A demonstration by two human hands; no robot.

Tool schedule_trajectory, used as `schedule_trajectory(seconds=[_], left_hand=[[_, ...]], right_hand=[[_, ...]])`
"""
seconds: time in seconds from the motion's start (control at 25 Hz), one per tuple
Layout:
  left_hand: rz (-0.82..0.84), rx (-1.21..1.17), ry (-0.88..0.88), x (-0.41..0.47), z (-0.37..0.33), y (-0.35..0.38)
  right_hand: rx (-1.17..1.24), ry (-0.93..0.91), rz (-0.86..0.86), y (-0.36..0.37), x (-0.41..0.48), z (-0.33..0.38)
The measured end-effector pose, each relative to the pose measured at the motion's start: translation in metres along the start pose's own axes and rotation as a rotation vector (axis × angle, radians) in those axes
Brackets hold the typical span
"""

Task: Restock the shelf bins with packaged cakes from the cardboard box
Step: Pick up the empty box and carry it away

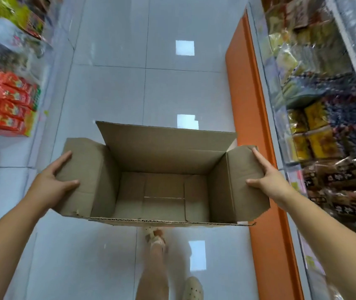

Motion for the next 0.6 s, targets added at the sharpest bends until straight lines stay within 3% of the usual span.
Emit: schedule_trajectory(seconds=[0.24, 0.6], left_hand=[[-0.015, 0.003, 0.018, 0.167, -0.108, -0.009], [-0.01, 0.024, -0.026, 0.4, -0.251, 0.017]], right_hand=[[-0.01, 0.009, -0.049, -0.032, 0.143, 0.127], [-0.019, -0.003, -0.026, -0.102, 0.376, 0.265]])
Point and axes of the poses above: each hand's wrist, its own x-axis towards the middle knuckle, its own y-axis out of the palm, z = x × y, the point moved 2 cm from there along x, towards the middle knuckle, and after that the axes turned 14 degrees about -x, right-handed, at the moved point
